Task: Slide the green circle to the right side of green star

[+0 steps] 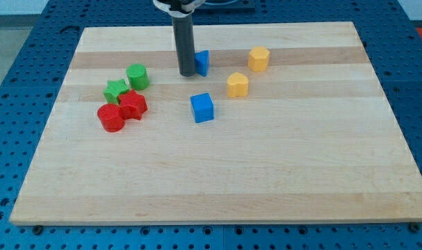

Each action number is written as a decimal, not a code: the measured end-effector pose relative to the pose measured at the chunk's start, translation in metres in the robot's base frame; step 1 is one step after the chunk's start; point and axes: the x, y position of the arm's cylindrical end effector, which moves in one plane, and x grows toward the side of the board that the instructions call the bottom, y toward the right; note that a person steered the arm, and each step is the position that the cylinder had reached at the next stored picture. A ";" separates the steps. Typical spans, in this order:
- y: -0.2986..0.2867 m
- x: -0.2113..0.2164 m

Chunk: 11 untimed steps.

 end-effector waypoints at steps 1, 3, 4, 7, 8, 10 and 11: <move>-0.044 0.000; -0.101 -0.002; -0.105 -0.010; -0.161 -0.008; -0.161 0.001; -0.110 0.020; -0.084 0.023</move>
